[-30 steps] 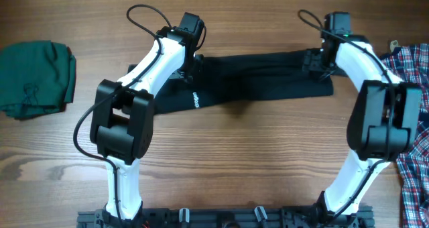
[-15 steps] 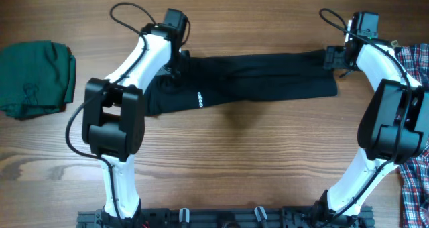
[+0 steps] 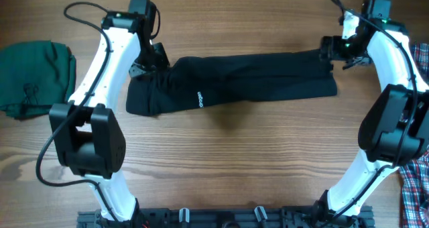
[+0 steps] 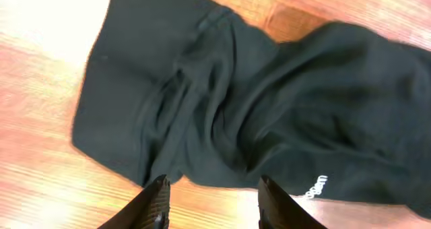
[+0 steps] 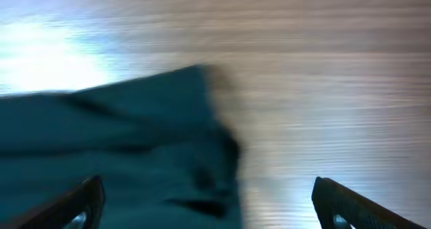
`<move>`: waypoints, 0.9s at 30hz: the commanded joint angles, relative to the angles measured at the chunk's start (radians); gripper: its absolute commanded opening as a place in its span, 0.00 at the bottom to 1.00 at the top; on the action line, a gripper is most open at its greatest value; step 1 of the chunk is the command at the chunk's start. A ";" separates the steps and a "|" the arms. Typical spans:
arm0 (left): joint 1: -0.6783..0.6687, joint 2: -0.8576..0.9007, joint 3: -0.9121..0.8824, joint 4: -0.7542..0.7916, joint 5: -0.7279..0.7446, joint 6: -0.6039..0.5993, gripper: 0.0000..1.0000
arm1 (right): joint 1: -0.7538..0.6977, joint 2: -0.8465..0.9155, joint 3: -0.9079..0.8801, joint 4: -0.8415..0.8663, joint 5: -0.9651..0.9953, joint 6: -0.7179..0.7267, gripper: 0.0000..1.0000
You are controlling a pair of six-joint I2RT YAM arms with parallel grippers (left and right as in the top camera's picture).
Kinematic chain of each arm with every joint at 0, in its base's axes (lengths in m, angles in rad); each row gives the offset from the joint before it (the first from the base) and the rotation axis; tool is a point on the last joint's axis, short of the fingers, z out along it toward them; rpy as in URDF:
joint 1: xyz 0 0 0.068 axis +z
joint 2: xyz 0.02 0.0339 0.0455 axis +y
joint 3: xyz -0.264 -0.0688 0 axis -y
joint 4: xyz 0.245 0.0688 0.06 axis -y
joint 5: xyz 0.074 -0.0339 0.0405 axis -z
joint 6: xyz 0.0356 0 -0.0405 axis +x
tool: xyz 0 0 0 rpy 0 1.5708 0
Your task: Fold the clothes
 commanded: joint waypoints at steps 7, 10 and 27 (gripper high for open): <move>0.007 0.021 -0.309 0.359 0.012 -0.089 0.39 | 0.092 -0.026 0.014 -0.029 -0.156 -0.006 1.00; 0.009 0.048 -0.350 0.449 -0.074 -0.085 0.36 | 0.092 -0.026 0.014 -0.029 -0.156 -0.006 1.00; 0.117 0.161 -0.332 0.795 -0.100 0.152 0.37 | 0.146 -0.026 -0.013 -0.096 -0.214 -0.013 0.95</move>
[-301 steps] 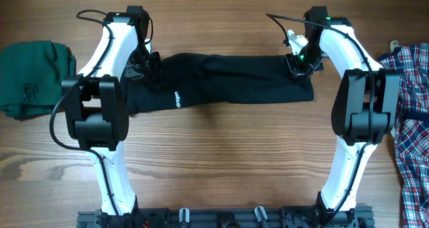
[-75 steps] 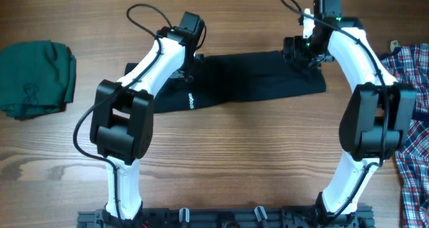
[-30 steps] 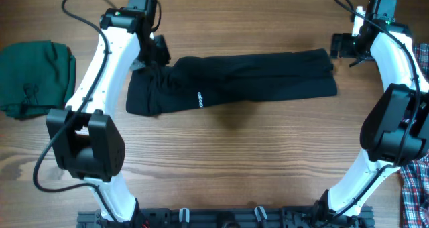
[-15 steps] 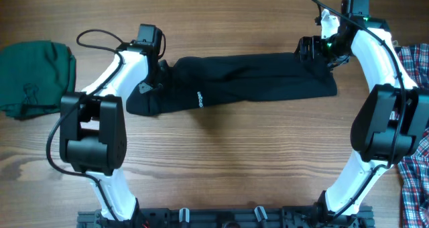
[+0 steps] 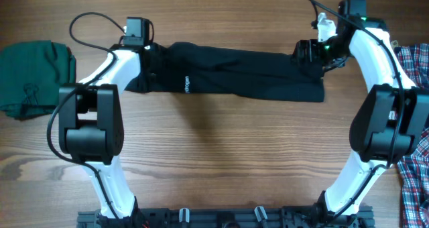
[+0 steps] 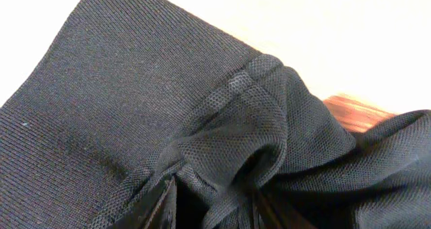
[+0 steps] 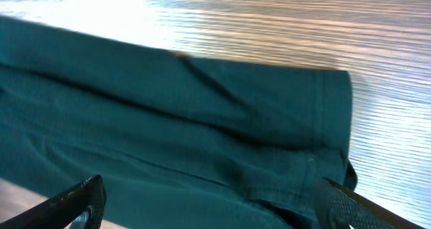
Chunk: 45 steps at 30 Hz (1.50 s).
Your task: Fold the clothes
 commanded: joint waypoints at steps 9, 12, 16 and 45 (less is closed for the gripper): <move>0.030 0.048 -0.009 -0.029 -0.039 0.023 0.40 | 0.099 -0.026 -0.248 0.256 0.012 0.066 0.43; 0.031 0.048 -0.009 -0.051 -0.040 0.023 0.37 | 0.093 -0.026 -0.314 0.335 0.122 0.065 0.52; 0.049 0.048 -0.009 -0.077 -0.040 0.023 0.37 | 0.081 -0.026 -0.326 0.364 0.315 0.014 0.54; -0.083 -0.083 0.101 -0.056 0.190 0.333 0.41 | 0.068 -0.026 -0.326 0.457 0.238 -0.013 0.63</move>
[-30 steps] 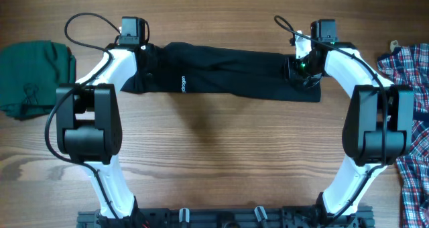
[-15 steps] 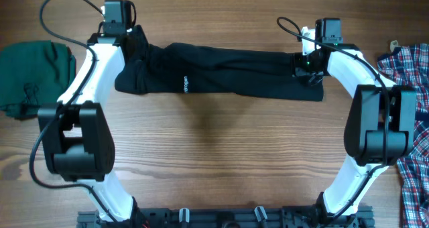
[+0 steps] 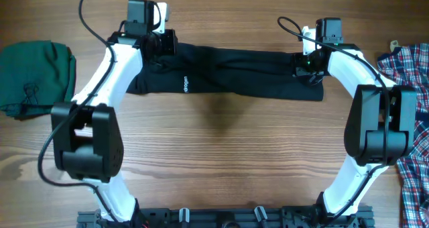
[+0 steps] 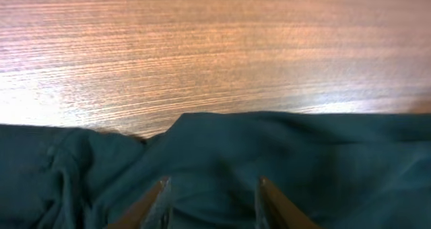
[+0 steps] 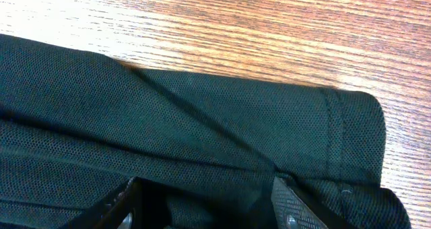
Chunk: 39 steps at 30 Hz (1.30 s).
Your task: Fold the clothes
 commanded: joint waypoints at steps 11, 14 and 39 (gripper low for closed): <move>-0.013 0.126 0.011 -0.198 -0.071 0.083 0.33 | -0.010 0.004 -0.015 -0.005 0.023 -0.013 0.64; -0.013 0.135 -0.005 -0.209 -0.071 0.080 0.34 | -0.010 0.004 -0.015 -0.005 0.023 -0.013 0.66; 0.124 0.073 0.006 -0.299 -0.321 -0.030 0.46 | -0.010 0.004 -0.016 -0.005 0.063 -0.014 0.73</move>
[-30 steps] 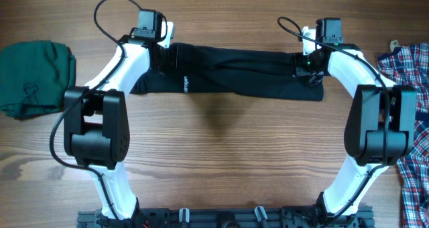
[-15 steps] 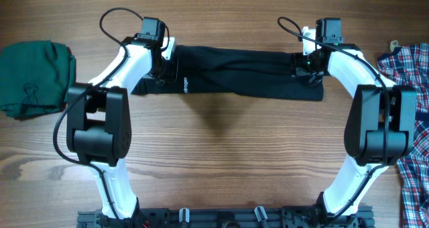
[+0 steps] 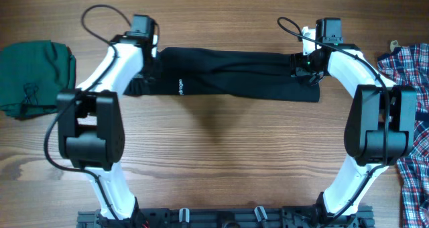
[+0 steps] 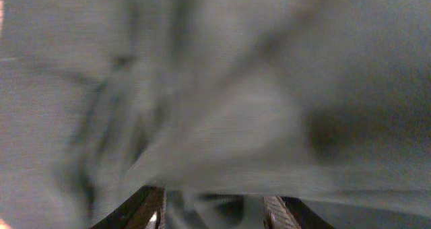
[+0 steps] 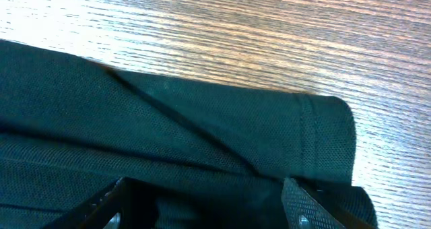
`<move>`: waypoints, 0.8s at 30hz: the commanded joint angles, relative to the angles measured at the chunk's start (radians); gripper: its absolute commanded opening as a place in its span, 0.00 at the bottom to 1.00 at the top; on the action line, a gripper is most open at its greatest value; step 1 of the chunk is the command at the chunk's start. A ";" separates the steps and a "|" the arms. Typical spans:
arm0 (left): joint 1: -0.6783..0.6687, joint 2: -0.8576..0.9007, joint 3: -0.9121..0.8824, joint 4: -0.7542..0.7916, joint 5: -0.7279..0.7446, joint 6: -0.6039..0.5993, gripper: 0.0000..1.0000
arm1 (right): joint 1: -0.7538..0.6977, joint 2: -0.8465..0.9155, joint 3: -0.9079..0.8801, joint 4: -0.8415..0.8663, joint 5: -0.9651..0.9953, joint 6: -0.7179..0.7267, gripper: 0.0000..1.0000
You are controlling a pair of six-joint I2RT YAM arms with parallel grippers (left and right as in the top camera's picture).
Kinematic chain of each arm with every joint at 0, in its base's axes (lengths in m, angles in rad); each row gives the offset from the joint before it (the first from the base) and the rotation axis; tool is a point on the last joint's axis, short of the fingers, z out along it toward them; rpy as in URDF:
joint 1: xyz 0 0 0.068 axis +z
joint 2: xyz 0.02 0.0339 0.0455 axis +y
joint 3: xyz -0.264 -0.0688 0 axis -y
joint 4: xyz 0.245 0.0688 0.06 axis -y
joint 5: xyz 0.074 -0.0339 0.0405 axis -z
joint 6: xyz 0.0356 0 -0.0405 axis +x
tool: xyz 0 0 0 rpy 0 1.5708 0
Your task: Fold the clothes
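Observation:
A long black garment lies stretched left to right across the far part of the wooden table. My left gripper is down on its left end. In the left wrist view, blurred grey-black cloth fills the frame, and the left gripper has its fingers apart with cloth sagging between them. My right gripper sits on the right end. The right wrist view shows the right gripper with fingers spread around the hemmed corner, bare wood beyond.
A folded green garment lies at the table's left edge. A red plaid garment hangs at the right edge, behind the right arm. Both arm bases stand at the near edge.
My left gripper has shifted from the garment's top edge slightly down and left onto its left end; its view now shows only blurred cloth. The right arm stays put, its fingers a little wider apart.
The garment first lay lower and slanted, with both grippers at its ends and the right one wide open. Then it lay farther up and straighter, the left fingers around bunched cloth. Later the left gripper was at the top edge and the right on the hem, where it remains.

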 commanded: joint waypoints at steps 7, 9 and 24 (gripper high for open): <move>0.124 -0.086 0.114 0.046 -0.056 -0.045 0.46 | -0.010 0.004 -0.015 -0.005 0.057 -0.010 0.75; 0.124 -0.084 0.114 0.067 -0.022 -0.045 0.46 | -0.010 0.004 -0.016 -0.004 0.057 -0.010 0.76; 0.012 0.148 0.114 0.061 0.224 -0.095 0.44 | -0.010 0.004 -0.015 -0.006 0.045 -0.010 0.80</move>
